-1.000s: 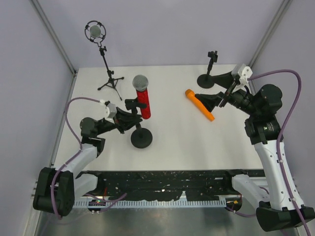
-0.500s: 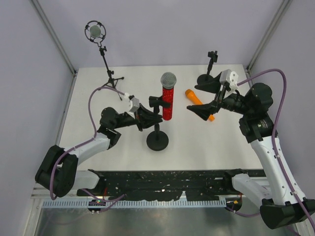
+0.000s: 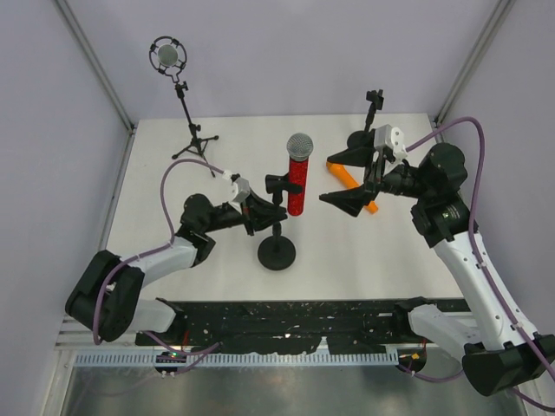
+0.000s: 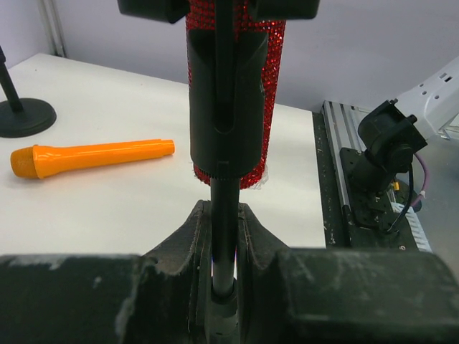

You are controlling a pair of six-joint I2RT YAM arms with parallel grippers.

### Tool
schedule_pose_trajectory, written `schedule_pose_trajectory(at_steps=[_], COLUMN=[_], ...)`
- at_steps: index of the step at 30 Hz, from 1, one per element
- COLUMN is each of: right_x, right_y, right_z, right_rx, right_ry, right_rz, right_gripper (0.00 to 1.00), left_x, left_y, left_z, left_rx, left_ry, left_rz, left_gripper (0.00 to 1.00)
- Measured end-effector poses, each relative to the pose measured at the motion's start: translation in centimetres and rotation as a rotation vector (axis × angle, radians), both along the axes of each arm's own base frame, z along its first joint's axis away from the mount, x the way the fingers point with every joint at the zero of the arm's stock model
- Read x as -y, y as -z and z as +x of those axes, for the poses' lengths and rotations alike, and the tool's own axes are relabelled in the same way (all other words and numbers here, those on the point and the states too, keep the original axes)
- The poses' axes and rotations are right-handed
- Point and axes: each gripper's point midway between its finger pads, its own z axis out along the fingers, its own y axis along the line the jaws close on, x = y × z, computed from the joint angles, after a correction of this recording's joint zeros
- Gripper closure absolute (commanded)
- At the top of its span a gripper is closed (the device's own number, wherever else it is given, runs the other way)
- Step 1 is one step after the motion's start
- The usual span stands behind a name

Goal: Remove the microphone from the stand

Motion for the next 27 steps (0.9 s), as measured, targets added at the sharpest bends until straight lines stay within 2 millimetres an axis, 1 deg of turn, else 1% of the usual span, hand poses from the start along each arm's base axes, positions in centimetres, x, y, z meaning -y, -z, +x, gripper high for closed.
schedule_pose_trajectory(at_steps=[3,8,12,15,21,25,26,27], right_x=[-0.3,-0.7,-0.8,-0.9,-1.0,-1.2,-1.2,-1.3], right_y=[0.2,1.4,1.5,1.5,1.7,1.9,1.9,1.9], right_z=[-0.3,-0.6,-0.7,-0.8,-0.9,-1.0,-1.1,-1.1], right_rx=[0.001,-0.023,-0.024,-0.022,-0.027,-0.031,-0.031,-0.031], right_ry=[-0.020,-0.042,-0.049,-0.053,-0.059,-0.065,-0.068,-0.070], right_rz=[0.000,-0.008,-0.009,-0.008,-0.010,-0.011,-0.011,-0.011], right_gripper=[0.04,0.04,0.05,0.05,0.05,0.05,0.05,0.05], left_x=[0.0,-0.1,-0.3,-0.5,-0.5,-0.6,-0.7,-0.7], left_y=[0.6,1.5,2.5,2.9,2.2,1.7,1.6,1.5], left_z=[0.1,0.0,-0.2,-0.3,-0.3,-0.4,-0.4,-0.5], left_rx=[-0.010,-0.017,0.000,0.023,0.109,0.156,0.167,0.173], left_ry=[-0.008,-0.012,-0.016,-0.018,-0.019,-0.021,-0.020,-0.019], left_rz=[0.003,0.011,0.029,0.038,0.034,0.033,0.034,0.034], left_gripper=[0.96,0.90,0.81,0.70,0.50,0.36,0.30,0.26])
